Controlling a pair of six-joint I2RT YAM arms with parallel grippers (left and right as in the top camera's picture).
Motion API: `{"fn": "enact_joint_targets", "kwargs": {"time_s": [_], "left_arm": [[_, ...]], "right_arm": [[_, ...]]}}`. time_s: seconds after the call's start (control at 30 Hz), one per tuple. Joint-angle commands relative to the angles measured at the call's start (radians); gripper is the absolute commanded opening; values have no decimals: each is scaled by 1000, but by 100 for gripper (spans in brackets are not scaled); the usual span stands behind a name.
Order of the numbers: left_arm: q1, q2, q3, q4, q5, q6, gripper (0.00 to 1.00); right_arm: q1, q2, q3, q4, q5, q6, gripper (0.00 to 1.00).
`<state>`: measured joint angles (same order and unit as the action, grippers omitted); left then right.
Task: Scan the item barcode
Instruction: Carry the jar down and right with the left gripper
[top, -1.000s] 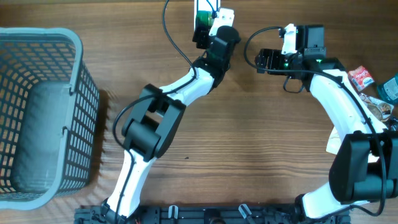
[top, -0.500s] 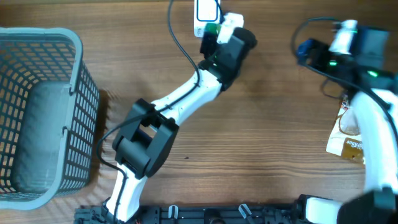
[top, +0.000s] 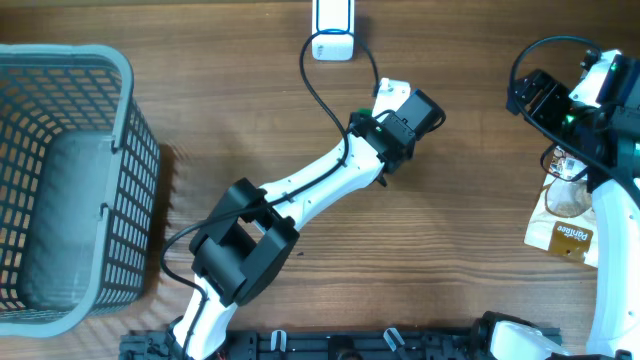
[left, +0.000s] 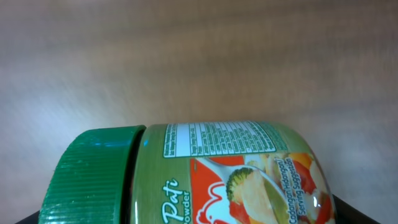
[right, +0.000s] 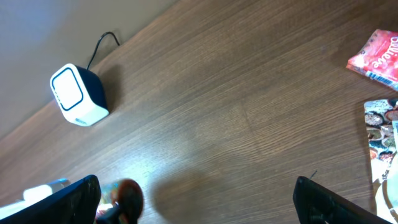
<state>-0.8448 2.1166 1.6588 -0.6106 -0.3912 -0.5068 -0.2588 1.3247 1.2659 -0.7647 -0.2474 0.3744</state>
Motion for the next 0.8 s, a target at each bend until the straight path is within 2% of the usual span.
{"fn": "enact_joint_targets", "kwargs": {"time_s": [0.0,0.1,0.27,0.5,0.7,0.73,0.77], "left_arm": [[4,-52,19,-62,232,-161,78],[5,-52,19,-128,310,-217,79],[-3,-52,0,-158,355,-217,84],[-38,-4,-82,-130,354,-314,84],[-48,26,-97,-119,357,-317,84],[-48,25,-97,-115,357,-317,87],[-48,25,-97,-112,357,-317,94]], "right_arm": [[-4,3,11,-21,-16,58,100],[-4,3,11,-57,-16,74,100],[-4,3,11,-102,-17,90,100],[-4,3,11,-147,-24,99,100],[-4,3,11,-163,-24,98,100],[-4,3,11,-163,-24,99,100],[-4,3,11,-164,-24,98,100]]}}
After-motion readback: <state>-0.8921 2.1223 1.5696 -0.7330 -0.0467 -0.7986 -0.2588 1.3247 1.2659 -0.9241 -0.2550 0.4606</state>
